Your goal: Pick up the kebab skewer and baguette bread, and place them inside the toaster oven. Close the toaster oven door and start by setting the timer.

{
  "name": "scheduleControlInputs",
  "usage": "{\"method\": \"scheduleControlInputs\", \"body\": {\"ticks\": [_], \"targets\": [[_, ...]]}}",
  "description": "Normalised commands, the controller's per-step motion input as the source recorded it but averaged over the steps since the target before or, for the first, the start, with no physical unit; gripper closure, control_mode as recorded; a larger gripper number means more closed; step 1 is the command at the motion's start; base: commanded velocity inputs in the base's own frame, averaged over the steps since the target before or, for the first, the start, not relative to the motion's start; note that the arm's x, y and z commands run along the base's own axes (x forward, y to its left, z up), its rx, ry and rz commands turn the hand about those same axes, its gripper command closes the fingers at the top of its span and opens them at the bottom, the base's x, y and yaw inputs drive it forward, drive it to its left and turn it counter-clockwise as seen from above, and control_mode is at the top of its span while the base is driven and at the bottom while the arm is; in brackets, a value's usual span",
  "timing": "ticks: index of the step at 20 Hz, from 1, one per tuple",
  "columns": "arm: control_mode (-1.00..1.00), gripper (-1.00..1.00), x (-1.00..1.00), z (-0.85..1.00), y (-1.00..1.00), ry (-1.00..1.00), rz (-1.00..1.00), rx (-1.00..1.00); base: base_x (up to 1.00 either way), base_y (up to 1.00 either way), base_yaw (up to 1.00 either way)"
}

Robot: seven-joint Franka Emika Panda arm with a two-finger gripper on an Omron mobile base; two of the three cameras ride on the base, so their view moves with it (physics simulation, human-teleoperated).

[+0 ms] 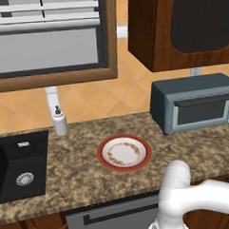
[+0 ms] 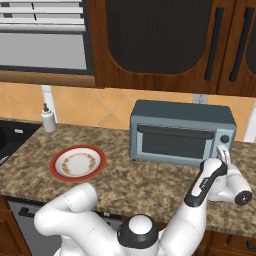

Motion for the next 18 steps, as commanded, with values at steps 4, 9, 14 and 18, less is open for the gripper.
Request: {"method": "scheduleControlInputs", "body": {"ticks": [4,9,14,18], "targets": [[-1.0,1.0,0.32,0.0,0.23,0.0,-0.01,0.0,0.0,0.0,0.0],[-1.0,1.0,0.37,0.0,0.0,0.0,0.0,0.0,0.0,0.0,0.0],[-1.0,1.0,0.08,0.0,0.0,0.01,0.0,0.0,0.0,0.0,0.0],[-1.0,1.0,0.0,0.0,0.0,0.1,0.0,0.0,0.0,0.0,0.0]]}}
